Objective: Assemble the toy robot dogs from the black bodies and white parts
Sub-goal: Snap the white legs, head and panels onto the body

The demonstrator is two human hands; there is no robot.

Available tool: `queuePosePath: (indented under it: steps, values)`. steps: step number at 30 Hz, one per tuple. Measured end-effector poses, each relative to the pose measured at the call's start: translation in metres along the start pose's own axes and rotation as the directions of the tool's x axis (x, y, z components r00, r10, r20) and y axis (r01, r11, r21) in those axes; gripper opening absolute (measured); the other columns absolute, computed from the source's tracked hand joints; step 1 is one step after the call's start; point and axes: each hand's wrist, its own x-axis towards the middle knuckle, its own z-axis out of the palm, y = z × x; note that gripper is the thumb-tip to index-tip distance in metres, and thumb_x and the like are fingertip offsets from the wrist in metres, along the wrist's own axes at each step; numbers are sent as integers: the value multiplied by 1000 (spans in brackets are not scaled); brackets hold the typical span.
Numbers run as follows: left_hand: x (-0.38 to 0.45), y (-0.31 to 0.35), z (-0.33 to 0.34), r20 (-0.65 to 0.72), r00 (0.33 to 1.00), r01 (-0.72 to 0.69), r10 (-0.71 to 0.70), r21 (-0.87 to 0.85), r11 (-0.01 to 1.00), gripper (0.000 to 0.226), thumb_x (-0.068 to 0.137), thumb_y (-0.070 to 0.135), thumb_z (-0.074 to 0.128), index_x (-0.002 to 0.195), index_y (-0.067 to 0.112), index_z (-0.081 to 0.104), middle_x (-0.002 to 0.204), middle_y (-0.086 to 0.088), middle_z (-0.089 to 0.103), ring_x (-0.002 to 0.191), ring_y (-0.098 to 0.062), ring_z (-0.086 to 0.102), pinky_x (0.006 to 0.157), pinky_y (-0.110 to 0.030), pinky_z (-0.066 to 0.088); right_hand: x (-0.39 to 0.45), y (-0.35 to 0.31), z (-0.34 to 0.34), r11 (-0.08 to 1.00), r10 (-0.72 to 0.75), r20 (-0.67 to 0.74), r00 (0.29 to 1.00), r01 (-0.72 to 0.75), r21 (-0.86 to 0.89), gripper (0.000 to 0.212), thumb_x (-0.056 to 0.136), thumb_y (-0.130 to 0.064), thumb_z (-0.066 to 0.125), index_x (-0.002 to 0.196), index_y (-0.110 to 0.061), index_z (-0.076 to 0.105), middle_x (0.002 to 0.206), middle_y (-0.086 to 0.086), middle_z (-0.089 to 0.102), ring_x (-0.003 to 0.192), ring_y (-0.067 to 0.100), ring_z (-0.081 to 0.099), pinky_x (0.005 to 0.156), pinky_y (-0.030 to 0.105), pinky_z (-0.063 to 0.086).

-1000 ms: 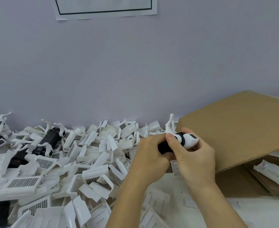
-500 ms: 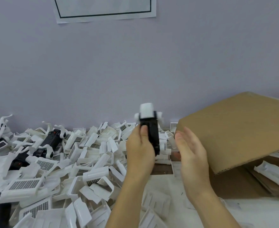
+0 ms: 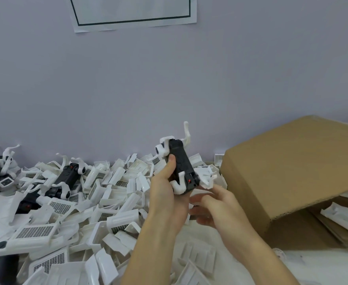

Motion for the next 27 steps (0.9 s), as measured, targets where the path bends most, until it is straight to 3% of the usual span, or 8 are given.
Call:
queuePosePath:
  steps: [5, 7, 9, 14, 22, 27]
  values:
    - [-2, -1, -2, 86, 995, -49, 40, 107, 993, 28, 103, 26, 49, 114, 8, 67, 96, -15, 76, 73, -28, 74, 61, -38, 62, -4, -2, 3, 990, -124, 97, 988, 116, 80, 37, 78, -31, 58, 113, -37, 68, 109, -2, 73, 99, 20, 66, 78, 38, 54]
    - [-3, -3, -2, 109, 993, -52, 38, 129, 990, 28, 100, 26, 51, 107, 10, 72, 99, -15, 75, 73, -27, 73, 64, -37, 61, -5, -4, 6, 982, -162, 73, 984, 154, 109, 38, 81, -37, 59, 118, -48, 64, 113, -6, 73, 107, 23, 66, 86, 46, 56]
    - [-5, -5, -2, 130, 991, -50, 27, 178, 983, 29, 98, 28, 53, 93, 18, 79, 101, -14, 76, 74, -26, 73, 65, -36, 60, -5, -5, 10, 977, -192, 30, 981, 188, 102, 24, 91, -38, 63, 109, -54, 65, 111, -8, 74, 105, 20, 70, 89, 49, 58]
    - [-8, -8, 3, 130, 990, -83, 52, 251, 964, 30, 102, 27, 52, 91, 23, 80, 101, -12, 77, 77, -26, 74, 57, -32, 56, -5, -5, 15, 980, -171, -68, 983, 177, 96, 29, 101, -22, 56, 99, -48, 67, 99, -2, 76, 95, 25, 73, 83, 46, 61]
    - [-8, -10, 3, 84, 996, -58, 37, 261, 964, 26, 103, 24, 52, 109, 14, 75, 105, -15, 76, 81, -28, 71, 49, -29, 50, -3, -2, 11, 982, -159, -54, 986, 164, 97, 27, 99, -12, 51, 111, -33, 65, 99, 6, 74, 96, 37, 69, 86, 55, 56]
    - [-9, -10, 4, 85, 995, -75, 55, 246, 966, 26, 102, 23, 51, 109, 12, 74, 101, -14, 76, 77, -26, 71, 50, -28, 51, -6, -3, 10, 981, -157, -18, 987, 158, 114, 40, 98, -8, 48, 101, -42, 68, 95, 4, 74, 94, 32, 69, 88, 54, 56]
